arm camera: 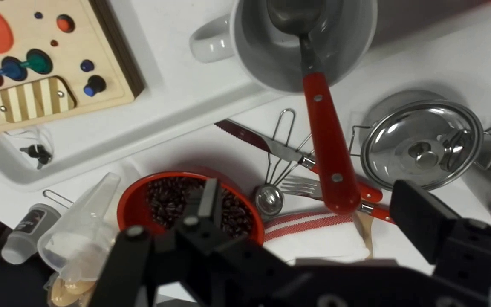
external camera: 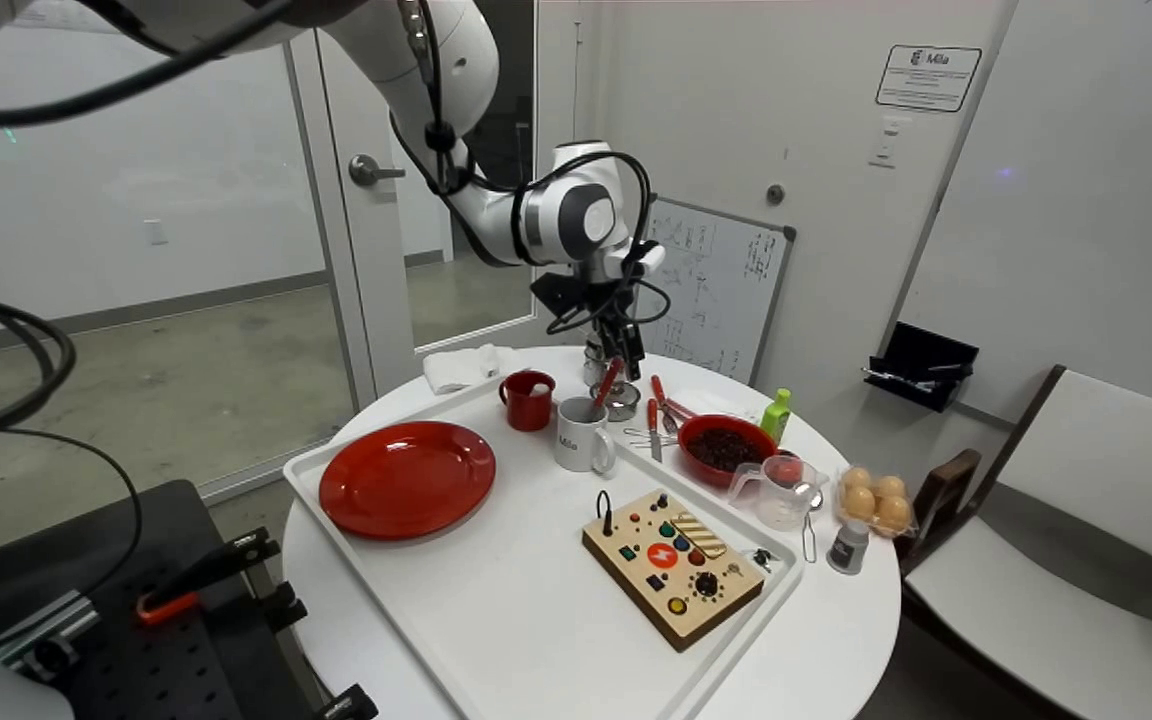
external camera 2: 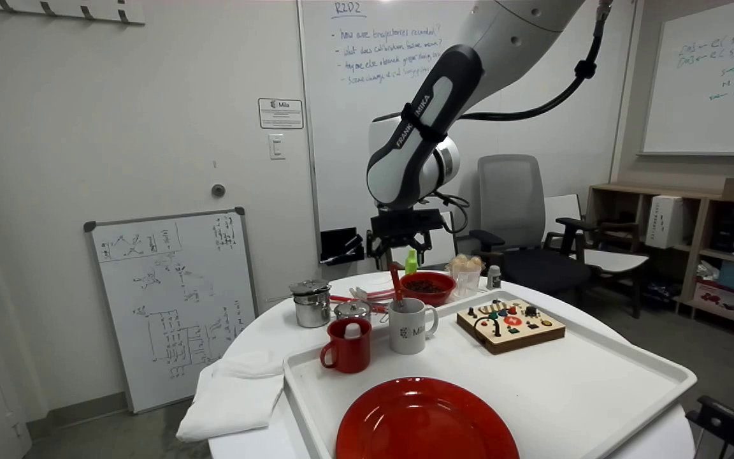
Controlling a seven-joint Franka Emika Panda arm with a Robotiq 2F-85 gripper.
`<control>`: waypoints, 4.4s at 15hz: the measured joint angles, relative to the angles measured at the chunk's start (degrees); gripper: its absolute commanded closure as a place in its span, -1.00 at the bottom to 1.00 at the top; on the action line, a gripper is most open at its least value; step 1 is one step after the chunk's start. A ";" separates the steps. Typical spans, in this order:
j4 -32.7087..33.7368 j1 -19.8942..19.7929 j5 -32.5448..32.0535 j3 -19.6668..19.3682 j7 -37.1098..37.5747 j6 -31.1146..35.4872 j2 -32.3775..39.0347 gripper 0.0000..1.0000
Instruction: Put the spoon on the tray
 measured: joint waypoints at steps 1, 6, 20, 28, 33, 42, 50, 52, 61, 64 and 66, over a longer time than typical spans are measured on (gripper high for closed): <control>0.05 0.07 -0.01 0.00 0.32 -0.18 0.25 -0.97; 0.78 0.24 -0.01 0.09 1.46 -0.76 1.25 -0.11; 3.11 0.04 0.00 0.33 4.86 -2.92 2.30 0.74; 1.88 -0.34 -0.02 -0.62 6.72 -1.31 -3.53 0.74; -3.90 0.35 -2.39 -2.46 9.52 1.47 -10.60 0.74; -20.35 -0.45 -4.92 -1.56 10.36 1.46 -23.20 0.74; -32.43 -5.05 -4.93 0.83 9.55 -3.18 -30.54 0.61; -32.48 -5.12 -4.93 1.05 9.53 -3.24 -30.61 0.74; -32.60 -8.51 -1.95 2.52 17.39 -4.32 -26.50 0.72; -32.60 -9.90 0.33 2.76 21.50 -4.60 -23.61 0.72; -32.52 -11.68 3.26 4.08 21.52 -4.55 -21.97 0.61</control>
